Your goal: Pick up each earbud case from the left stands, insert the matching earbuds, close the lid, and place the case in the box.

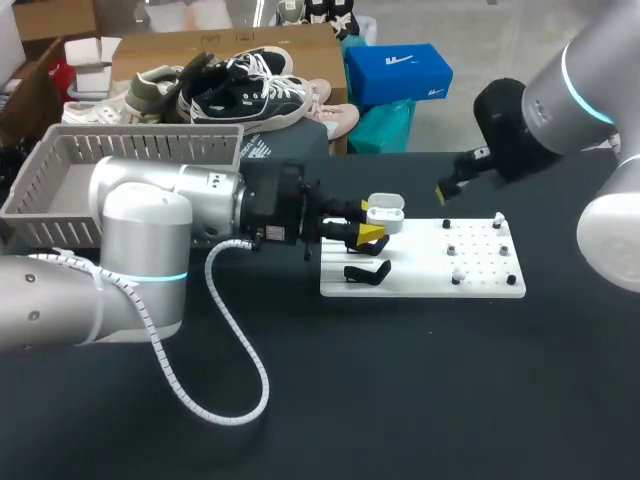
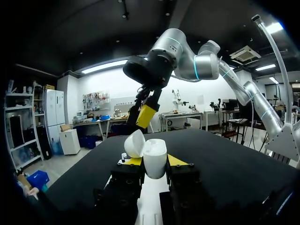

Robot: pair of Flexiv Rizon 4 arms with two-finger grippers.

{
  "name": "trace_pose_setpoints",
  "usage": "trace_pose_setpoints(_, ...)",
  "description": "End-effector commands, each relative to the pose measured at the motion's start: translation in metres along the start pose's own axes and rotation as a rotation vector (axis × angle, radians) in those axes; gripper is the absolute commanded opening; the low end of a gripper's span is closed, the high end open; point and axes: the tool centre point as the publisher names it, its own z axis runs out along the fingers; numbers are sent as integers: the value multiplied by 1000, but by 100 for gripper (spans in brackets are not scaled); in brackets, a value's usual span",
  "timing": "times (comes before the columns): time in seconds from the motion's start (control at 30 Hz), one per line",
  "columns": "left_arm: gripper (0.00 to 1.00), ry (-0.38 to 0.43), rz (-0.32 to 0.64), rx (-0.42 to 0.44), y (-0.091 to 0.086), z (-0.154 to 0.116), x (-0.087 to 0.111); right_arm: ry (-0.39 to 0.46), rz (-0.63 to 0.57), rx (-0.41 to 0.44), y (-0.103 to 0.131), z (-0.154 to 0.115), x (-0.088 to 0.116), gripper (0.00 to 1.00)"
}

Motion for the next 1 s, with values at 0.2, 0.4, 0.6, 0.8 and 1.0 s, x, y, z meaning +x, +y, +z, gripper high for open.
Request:
trace_pose_setpoints(0.2,0,-4,7,6,0,-1,2,35,-83,214,-26,10,14,100)
trace_pose_setpoints(0.4,0,-4,7,6,0,-1,2,80,-157,329,-47,21,18,100)
trace_pose_setpoints(0.6,0,-4,7,6,0,-1,2,139,-207,373,-60,36,22,100)
trace_pose_setpoints(0.8,0,-4,7,6,0,-1,2,184,-235,403,-68,49,21,99)
trace_pose_setpoints(1.0,0,-4,7,6,0,-1,2,223,-232,414,-76,61,20,89)
